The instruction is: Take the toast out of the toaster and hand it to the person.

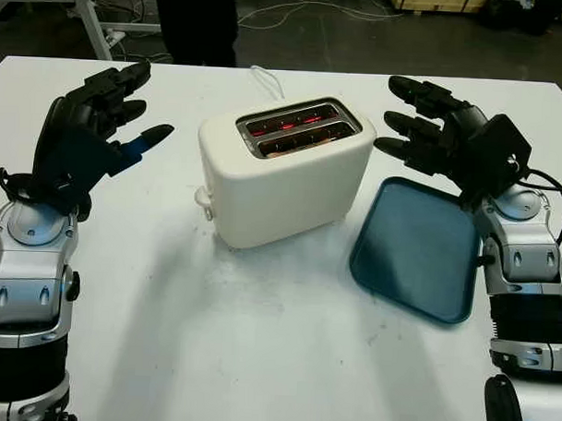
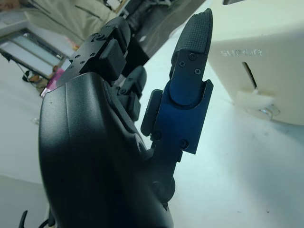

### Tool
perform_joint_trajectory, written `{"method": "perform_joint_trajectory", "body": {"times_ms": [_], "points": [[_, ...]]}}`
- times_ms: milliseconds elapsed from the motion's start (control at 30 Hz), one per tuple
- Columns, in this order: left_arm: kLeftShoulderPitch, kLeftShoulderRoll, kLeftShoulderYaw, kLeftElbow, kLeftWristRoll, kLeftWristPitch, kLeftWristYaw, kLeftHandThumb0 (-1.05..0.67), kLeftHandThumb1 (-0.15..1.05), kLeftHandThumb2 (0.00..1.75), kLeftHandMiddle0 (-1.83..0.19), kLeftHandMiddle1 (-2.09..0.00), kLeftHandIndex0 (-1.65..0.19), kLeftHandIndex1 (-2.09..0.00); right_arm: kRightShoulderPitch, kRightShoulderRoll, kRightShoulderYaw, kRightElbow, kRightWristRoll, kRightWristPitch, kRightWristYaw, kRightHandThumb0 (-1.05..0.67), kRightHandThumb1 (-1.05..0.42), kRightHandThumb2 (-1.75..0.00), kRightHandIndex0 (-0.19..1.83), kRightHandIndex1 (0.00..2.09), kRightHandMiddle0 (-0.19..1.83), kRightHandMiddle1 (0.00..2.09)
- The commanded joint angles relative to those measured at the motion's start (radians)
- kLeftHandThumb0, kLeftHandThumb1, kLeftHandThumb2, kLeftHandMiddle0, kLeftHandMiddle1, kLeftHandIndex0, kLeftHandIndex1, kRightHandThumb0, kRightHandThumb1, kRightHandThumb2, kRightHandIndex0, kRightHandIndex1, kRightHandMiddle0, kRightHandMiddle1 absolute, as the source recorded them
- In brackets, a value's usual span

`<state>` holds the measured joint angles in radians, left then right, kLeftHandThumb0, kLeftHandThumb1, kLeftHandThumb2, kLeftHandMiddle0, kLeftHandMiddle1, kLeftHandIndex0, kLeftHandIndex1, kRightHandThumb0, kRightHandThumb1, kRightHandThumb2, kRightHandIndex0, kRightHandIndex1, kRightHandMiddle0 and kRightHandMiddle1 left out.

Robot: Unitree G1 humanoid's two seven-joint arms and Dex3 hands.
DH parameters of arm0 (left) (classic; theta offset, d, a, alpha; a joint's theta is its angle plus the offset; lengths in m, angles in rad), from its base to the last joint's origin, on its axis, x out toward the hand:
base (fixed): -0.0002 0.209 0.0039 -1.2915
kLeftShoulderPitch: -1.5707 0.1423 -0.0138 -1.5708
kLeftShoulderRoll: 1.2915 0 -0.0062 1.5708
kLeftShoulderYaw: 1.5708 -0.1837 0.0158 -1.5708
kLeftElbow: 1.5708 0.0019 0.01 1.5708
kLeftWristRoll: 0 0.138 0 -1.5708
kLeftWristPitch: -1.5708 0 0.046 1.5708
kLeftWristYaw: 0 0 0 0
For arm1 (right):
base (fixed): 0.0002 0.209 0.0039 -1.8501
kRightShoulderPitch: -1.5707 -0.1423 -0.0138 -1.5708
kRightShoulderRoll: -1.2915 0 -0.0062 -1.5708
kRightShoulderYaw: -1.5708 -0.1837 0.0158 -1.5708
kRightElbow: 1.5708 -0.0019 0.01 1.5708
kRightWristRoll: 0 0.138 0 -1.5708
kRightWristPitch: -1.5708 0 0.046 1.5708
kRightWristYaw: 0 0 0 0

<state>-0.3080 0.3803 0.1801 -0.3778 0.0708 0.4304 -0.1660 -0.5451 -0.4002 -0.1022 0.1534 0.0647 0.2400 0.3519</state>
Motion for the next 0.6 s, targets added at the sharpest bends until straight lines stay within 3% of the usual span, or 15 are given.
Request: {"method": "perform_joint_trajectory", "body": {"times_ms": [0,567], "points": [[0.006,0.01,0.002,0.003,0.006,-0.01,0.005,-0.65,0.92,0.11,-0.41,-0.31,-0.49,0.0,-0.005,-0.007,-0.001,-0.005,0.002,-0.008,0.001,-0.34,-0.83,0.0,0.44,0.02,0.4,0.0],[0.005,0.0,0.006,-0.007,-0.001,0.005,0.007,-0.64,0.92,0.11,-0.41,-0.29,-0.48,0.0,-0.008,-0.001,-0.003,-0.002,0.004,-0.005,-0.003,-0.33,-0.83,0.0,0.43,0.02,0.39,0.0]]}}
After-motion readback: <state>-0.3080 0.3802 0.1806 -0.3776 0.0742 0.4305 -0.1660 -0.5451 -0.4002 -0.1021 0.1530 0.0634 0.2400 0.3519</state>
